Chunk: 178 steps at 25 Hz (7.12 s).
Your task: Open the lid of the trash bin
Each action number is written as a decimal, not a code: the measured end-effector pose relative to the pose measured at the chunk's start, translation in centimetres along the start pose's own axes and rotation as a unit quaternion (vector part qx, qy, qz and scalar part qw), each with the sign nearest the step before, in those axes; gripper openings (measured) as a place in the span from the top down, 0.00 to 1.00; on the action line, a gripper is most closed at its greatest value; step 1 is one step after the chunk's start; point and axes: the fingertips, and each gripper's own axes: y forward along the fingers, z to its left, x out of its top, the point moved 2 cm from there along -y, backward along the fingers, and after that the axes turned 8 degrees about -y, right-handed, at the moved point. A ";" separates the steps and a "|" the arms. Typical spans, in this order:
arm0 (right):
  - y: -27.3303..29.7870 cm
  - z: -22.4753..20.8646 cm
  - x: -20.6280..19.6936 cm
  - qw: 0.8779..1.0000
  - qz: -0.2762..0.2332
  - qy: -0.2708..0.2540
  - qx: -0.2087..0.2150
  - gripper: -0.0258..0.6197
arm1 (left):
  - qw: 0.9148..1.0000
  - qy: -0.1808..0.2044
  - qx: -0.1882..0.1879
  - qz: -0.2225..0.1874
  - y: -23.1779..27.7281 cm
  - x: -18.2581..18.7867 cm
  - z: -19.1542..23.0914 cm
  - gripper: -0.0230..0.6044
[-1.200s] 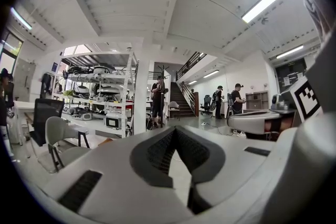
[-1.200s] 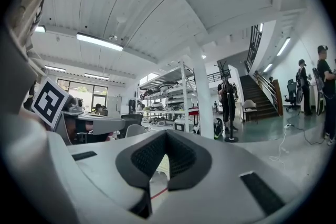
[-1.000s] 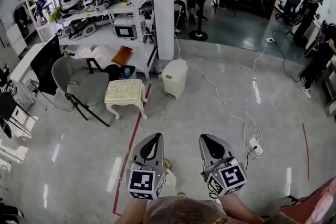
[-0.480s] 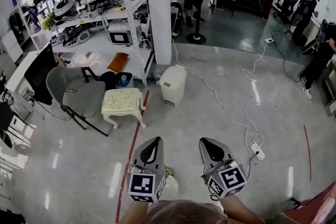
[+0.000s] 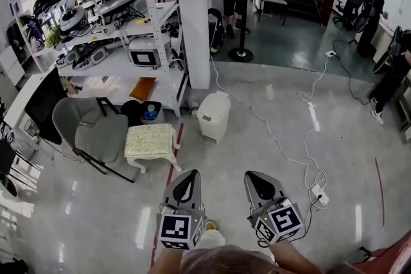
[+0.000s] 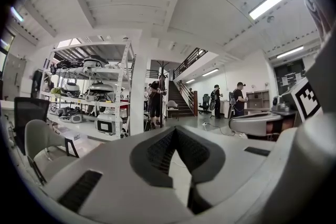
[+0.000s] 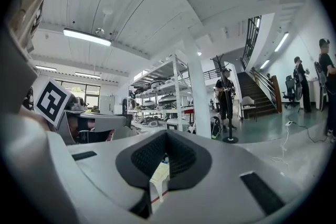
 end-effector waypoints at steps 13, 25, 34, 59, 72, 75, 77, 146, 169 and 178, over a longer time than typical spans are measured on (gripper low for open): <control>8.5 -1.6 0.2 1.000 -0.006 0.003 -0.018 0.92 | 1.000 0.002 -0.028 0.001 6.7 1.1 5.7 0.97; 13.0 -4.4 -0.1 0.999 0.002 -0.003 -0.039 0.92 | 0.999 -0.008 -0.045 0.004 11.8 1.1 8.4 0.97; 18.2 -7.0 -0.1 1.000 -0.003 -0.008 -0.018 0.92 | 1.000 0.008 -0.023 -0.003 16.5 1.8 10.7 0.97; 33.7 -24.2 0.6 0.999 -0.011 -0.012 0.035 0.92 | 1.000 0.000 0.018 -0.011 37.4 5.0 13.5 0.97; 39.3 -25.5 1.4 0.998 -0.016 -0.013 0.065 0.92 | 0.998 -0.001 0.053 -0.021 40.9 6.6 16.7 0.97; 40.5 -25.8 1.5 0.998 -0.021 -0.012 0.062 0.92 | 0.999 -0.001 0.043 -0.019 42.0 6.9 17.3 0.97; 41.1 -25.9 1.7 0.998 -0.025 -0.010 0.061 0.92 | 0.999 -0.001 0.034 -0.016 42.8 7.0 17.6 0.97; 51.6 -28.3 -22.3 0.995 0.059 0.038 0.072 0.92 | 0.983 -0.100 0.053 0.144 61.0 -26.0 29.9 0.97; 52.5 -27.6 -25.9 0.992 0.079 0.043 0.084 0.92 | 0.891 -0.140 0.100 0.420 62.1 -51.8 31.8 0.98; 52.3 -27.6 -26.5 0.992 0.087 0.038 0.087 0.92 | 0.880 -0.140 0.098 0.443 61.4 -54.0 31.7 0.97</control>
